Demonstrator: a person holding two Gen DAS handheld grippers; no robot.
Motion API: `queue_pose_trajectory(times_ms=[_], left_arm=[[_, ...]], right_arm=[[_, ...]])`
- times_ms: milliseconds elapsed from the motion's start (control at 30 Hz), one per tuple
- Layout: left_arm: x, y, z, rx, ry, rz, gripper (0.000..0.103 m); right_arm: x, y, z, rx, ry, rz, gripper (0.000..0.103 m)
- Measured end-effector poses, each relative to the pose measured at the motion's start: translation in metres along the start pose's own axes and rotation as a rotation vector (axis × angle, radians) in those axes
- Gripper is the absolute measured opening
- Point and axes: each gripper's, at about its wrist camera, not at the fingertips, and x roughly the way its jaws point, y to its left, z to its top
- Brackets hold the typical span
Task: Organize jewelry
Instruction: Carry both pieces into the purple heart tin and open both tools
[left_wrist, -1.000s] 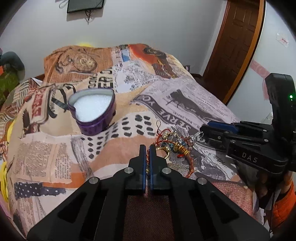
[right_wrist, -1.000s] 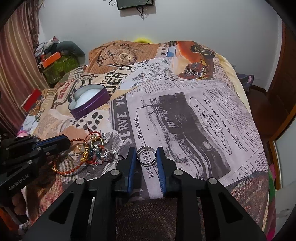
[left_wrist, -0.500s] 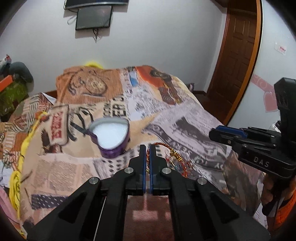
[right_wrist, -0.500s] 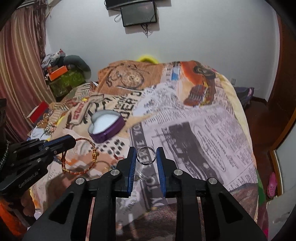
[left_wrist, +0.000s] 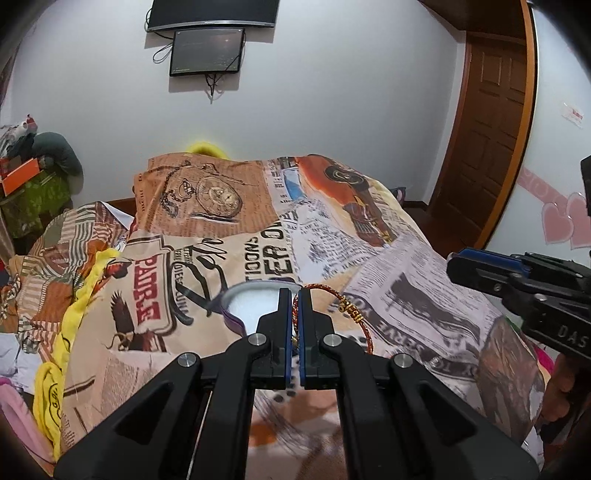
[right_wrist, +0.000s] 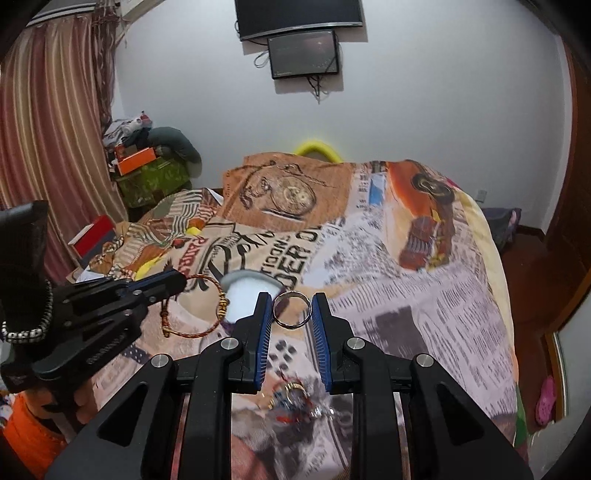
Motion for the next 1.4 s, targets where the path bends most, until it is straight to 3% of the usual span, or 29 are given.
queue_pose_trajectory(times_ms=[367,933,1300,1400], left_arm=[[0.036,0.028,0.02,-0.011,0.025,0.004,0.001],[0.117,0.057,0.012,-0.002,0.226,-0.049,0.001],[0.137,0.068,0.008,-0.019,0.285,-0.098,0.001],[0.134,0.067,0.008,-0.001,0.272,-0.079,0.002]], right_arm=[[0.033,0.017,0.031,-0.076,0.008,0.021,0.02],[0.133,0.015,0.035,-0.112,0.282,0.133,0.02],[0.171,0.024,0.02,-0.158,0.414,0.18,0.02],[0.176,0.026,0.017,-0.172,0.428,0.184,0.02]])
